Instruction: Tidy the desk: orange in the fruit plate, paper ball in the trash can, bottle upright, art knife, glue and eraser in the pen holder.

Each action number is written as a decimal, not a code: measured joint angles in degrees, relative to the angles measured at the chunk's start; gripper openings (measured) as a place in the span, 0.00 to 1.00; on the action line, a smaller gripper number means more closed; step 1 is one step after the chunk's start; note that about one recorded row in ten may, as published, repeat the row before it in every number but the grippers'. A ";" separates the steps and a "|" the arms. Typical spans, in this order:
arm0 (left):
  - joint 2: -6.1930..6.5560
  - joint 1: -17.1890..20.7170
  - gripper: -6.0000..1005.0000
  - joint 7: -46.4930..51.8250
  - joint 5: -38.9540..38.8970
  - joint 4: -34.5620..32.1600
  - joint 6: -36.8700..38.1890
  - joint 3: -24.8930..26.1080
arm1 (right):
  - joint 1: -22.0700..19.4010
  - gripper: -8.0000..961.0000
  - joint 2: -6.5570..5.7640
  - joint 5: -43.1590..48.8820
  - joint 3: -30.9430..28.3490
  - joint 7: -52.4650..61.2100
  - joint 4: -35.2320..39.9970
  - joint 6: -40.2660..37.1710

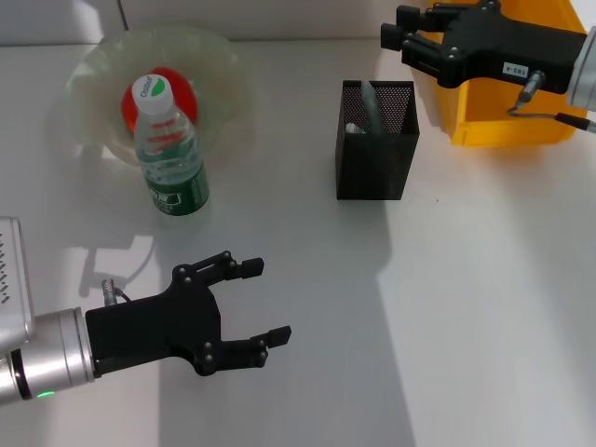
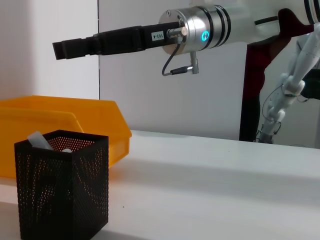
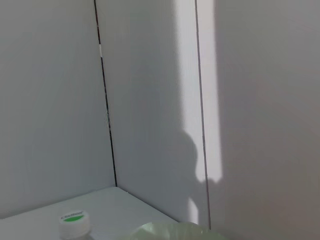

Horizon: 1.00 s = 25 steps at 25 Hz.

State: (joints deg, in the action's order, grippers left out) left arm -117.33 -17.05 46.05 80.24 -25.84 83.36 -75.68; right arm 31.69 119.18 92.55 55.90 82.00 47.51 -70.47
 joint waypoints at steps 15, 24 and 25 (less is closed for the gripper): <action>0.00 -0.06 0.86 0.26 0.01 0.00 0.28 0.50 | -11.51 0.48 -0.32 14.18 -0.65 11.63 18.27 -22.52; 0.59 -0.33 0.86 2.24 0.01 -0.23 0.32 0.74 | -17.64 0.84 -0.58 14.28 -1.93 5.65 15.32 -32.07; 0.63 -0.34 0.86 2.28 0.01 -0.23 0.32 0.87 | -18.19 0.84 -0.44 14.29 -2.65 4.46 14.47 -32.93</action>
State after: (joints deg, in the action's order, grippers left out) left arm -116.71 -17.40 48.33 80.25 -26.07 83.68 -74.80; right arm 13.50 118.74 106.84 53.25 86.46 61.98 -103.40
